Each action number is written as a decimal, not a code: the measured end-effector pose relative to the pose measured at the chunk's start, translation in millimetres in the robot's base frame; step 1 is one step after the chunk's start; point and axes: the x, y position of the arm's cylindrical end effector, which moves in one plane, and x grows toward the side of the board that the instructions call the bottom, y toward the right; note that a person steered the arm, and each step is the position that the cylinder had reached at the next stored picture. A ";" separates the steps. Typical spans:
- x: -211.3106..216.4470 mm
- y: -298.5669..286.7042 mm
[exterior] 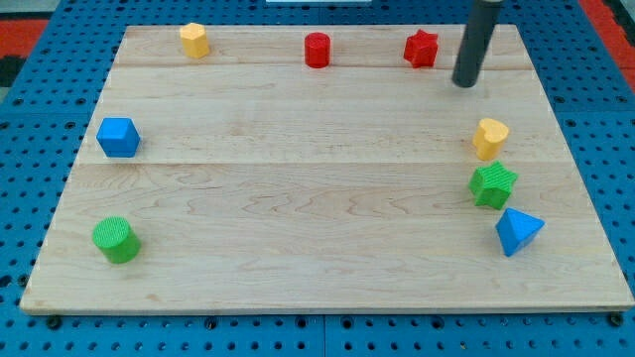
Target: Slide the red star towards center right
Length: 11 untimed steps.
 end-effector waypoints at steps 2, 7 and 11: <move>-94.9 -22.5; -48.4 -82.2; 1.6 -26.3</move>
